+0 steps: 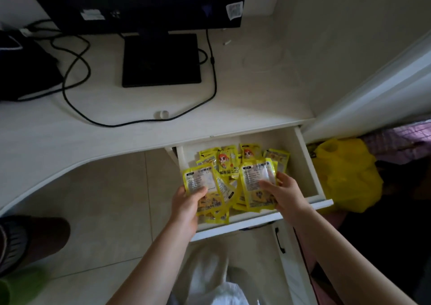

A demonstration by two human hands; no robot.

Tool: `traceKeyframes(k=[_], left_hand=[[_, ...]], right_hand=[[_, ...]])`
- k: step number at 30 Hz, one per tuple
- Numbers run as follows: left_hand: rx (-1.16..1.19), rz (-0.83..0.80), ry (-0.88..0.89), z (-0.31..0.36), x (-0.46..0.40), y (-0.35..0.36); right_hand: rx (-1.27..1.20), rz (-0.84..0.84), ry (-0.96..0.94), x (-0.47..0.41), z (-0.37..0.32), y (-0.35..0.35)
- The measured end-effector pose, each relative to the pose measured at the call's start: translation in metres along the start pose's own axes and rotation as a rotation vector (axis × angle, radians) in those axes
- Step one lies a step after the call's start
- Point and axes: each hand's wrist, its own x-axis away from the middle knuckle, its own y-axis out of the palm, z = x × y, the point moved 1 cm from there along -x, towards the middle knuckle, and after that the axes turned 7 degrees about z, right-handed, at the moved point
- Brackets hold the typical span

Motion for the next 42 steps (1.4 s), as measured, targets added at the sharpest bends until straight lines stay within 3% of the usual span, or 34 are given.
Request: traceKeyframes(k=[15,21,28,34,42], left_hand=[[-0.276,0.195,-0.030,-0.007,-0.091,0.082],[-0.314,0.228,-0.054,-0.019,-0.106,0.091],[-0.563,0.177,0.091,-0.023,-0.106,0.100],[-0.678,0.187,0.082,-0.023,-0.100,0.087],[-0.814,0.200,0.207,-0.011,-0.057,0.084]], right_hand=[[0.348,-0.021,0.094,-0.155,0.004,0.004],[0.663,-0.123,0.053,-0.165,0.017,0.013],[0.822,-0.148,0.019,-0.177,0.022,0.004],[0.990,-0.131,-0.082,-0.175,0.013,-0.013],[1.156,-0.184,-0.203,-0.150,-0.016,-0.029]])
